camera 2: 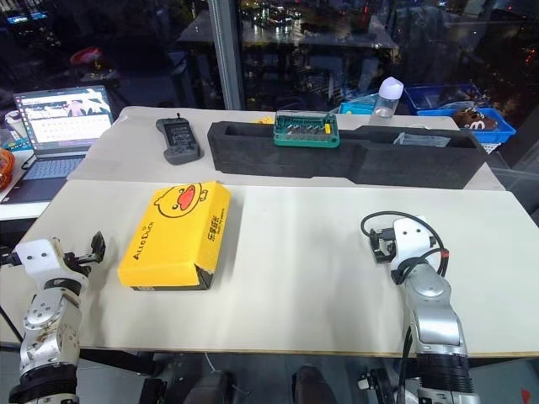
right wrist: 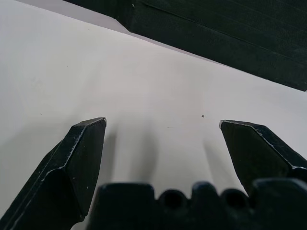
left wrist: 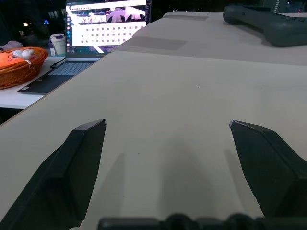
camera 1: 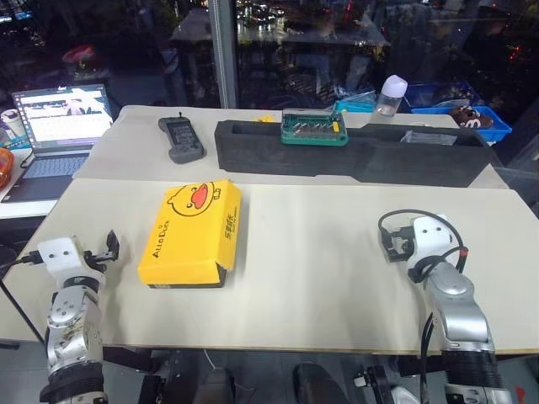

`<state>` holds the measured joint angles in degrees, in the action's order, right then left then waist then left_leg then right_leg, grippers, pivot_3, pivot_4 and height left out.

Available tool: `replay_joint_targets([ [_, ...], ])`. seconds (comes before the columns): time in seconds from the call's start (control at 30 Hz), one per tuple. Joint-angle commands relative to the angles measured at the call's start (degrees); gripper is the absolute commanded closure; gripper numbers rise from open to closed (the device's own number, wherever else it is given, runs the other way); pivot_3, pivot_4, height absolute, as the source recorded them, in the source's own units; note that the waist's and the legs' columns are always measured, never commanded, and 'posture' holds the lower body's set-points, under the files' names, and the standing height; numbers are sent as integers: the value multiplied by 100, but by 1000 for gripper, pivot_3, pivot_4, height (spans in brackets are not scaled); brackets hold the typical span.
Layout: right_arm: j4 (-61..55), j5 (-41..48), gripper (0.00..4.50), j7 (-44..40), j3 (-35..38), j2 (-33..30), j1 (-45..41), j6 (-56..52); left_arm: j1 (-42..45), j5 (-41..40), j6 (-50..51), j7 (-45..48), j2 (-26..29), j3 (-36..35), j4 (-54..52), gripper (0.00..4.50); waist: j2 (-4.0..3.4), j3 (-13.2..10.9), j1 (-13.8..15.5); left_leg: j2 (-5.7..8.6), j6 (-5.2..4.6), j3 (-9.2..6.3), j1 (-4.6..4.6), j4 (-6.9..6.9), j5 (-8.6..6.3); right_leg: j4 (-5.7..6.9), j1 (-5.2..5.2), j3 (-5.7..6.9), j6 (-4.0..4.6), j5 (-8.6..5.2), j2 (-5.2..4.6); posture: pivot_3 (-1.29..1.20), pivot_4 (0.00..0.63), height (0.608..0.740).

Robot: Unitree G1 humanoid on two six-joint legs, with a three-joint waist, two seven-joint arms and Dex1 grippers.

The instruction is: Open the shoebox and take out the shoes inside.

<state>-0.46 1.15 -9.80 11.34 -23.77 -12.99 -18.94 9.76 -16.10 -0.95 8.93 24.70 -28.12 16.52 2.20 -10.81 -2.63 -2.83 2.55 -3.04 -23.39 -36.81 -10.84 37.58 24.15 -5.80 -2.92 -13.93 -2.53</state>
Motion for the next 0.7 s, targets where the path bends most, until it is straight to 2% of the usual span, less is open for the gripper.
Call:
replay_joint_targets([
  [0.03,-212,-21,0,60,158,-98,20,75,20,-47,-63,-69,-26,-59,-172,49,0,0,1,0,0,0,0,0,0,0,0,0,0,0,0,0,150,715],
  [0.17,-191,-3,0,219,365,-117,46,-58,119,-66,-45,-102,-75,-58,-34,49,0,0,7,0,0,0,0,0,0,0,0,0,0,0,0,0,150,715],
  [0.3,-295,277,0,-190,271,-216,-220,-299,166,-198,206,691,245,150,46,49,0,0,-3,1,0,0,0,0,0,1,0,0,0,0,0,0,150,715],
  [0.4,-897,1235,0,-1535,-33,-538,-370,-1180,-73,-563,637,2048,863,409,-381,49,-2,-2,-59,0,0,0,0,0,0,3,2,0,1,0,1,0,150,715],
  [0.5,-1672,2188,0,-2814,-454,-1047,-387,-1982,-611,-823,1004,3551,1879,476,-775,49,-2,-3,-163,-7,-1,-1,-2,12,0,3,7,0,9,-5,5,0,150,715],
  [0.57,-2068,2741,0,-3464,-657,-1266,-517,-2287,-817,-941,1186,4194,2450,354,-792,49,-1,-6,-202,-10,-1,0,1,25,-1,3,14,0,17,-11,6,0,150,715],
  [0.7,-2234,3093,0,-3699,-935,-1215,-818,-2507,-824,-947,1272,4792,3080,241,-420,49,-7,-9,-146,-13,-2,-1,11,54,0,0,19,8,31,-22,5,0,150,715],
])
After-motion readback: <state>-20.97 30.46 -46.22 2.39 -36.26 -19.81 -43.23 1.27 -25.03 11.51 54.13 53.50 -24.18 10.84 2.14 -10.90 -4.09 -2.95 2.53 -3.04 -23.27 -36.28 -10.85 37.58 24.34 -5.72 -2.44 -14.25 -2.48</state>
